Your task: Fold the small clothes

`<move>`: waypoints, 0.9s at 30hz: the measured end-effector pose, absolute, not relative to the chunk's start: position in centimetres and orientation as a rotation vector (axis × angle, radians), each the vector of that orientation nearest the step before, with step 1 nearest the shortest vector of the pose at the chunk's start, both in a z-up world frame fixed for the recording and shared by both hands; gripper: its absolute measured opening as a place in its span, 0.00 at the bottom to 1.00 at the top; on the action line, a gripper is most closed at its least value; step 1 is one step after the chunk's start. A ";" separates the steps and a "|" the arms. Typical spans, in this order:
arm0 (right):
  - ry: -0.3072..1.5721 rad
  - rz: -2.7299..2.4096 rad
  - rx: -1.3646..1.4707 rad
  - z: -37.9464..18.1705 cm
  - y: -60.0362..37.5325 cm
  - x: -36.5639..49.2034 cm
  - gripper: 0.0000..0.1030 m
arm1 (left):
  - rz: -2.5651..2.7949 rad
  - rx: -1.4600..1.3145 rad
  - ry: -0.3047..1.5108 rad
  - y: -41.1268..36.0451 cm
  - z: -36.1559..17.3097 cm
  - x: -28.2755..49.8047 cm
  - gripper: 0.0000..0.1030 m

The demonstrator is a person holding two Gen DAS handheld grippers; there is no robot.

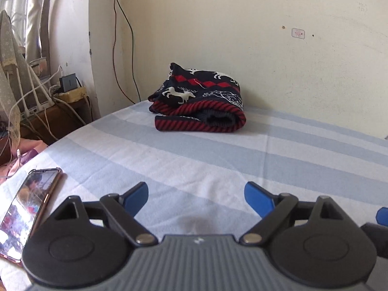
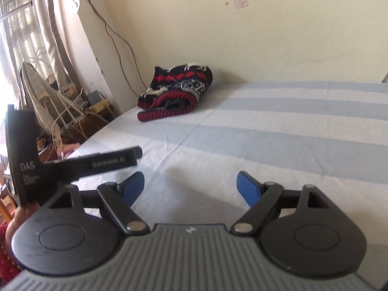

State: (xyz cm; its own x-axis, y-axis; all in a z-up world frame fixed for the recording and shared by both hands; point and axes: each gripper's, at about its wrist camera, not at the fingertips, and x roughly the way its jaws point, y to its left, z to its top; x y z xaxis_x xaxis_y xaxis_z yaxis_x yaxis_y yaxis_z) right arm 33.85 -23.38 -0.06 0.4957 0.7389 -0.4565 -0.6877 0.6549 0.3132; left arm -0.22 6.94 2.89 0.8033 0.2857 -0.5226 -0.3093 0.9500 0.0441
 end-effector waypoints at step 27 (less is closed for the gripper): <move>0.537 0.823 0.129 0.0 -24.2 33.2 0.86 | 0.346 -0.043 0.567 6.7 2.6 -0.2 1.00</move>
State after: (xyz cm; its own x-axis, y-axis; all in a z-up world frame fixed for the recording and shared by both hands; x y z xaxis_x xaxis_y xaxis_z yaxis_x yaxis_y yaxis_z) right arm 33.20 -24.25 0.00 0.5555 0.7266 -0.4044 -0.6629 0.6805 0.3121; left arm -0.19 6.74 2.63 0.7877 0.3091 -0.5330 -0.3325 0.9415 0.0547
